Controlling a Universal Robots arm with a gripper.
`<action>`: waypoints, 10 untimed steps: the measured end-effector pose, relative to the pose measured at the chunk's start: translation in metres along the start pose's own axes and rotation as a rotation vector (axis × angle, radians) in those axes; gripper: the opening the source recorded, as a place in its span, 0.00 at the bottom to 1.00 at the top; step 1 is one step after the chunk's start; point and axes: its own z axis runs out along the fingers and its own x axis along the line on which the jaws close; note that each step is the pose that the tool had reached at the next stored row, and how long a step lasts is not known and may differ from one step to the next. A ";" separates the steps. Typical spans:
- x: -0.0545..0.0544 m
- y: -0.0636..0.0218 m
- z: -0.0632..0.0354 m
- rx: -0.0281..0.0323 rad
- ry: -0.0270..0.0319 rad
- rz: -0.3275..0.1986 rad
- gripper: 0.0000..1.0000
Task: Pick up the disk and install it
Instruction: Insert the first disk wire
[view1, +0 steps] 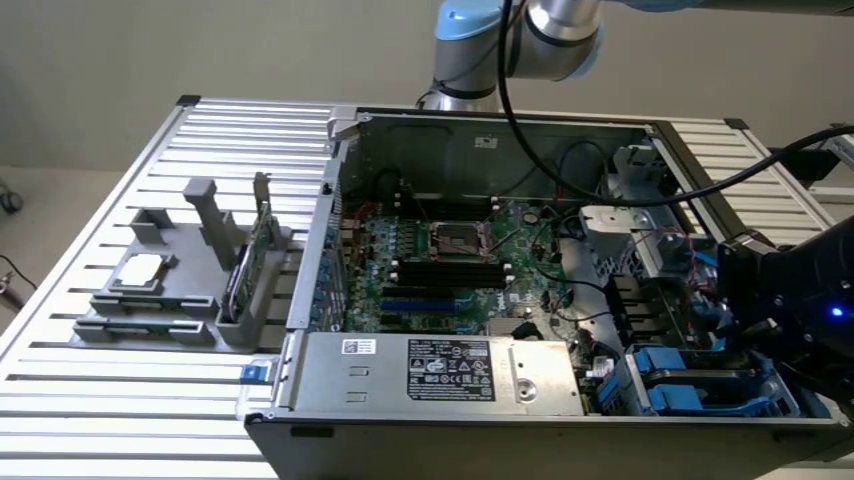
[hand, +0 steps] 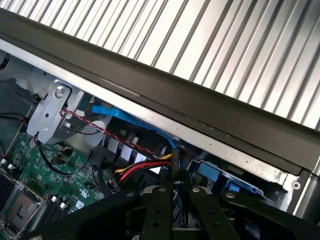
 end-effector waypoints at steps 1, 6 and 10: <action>0.000 -0.0002 -0.0007 0.0027 0.0015 0.002 0.17; 0.002 -0.0012 -0.0036 0.0198 0.0096 0.014 0.17; 0.002 -0.0022 -0.0041 0.0450 0.0215 0.027 0.17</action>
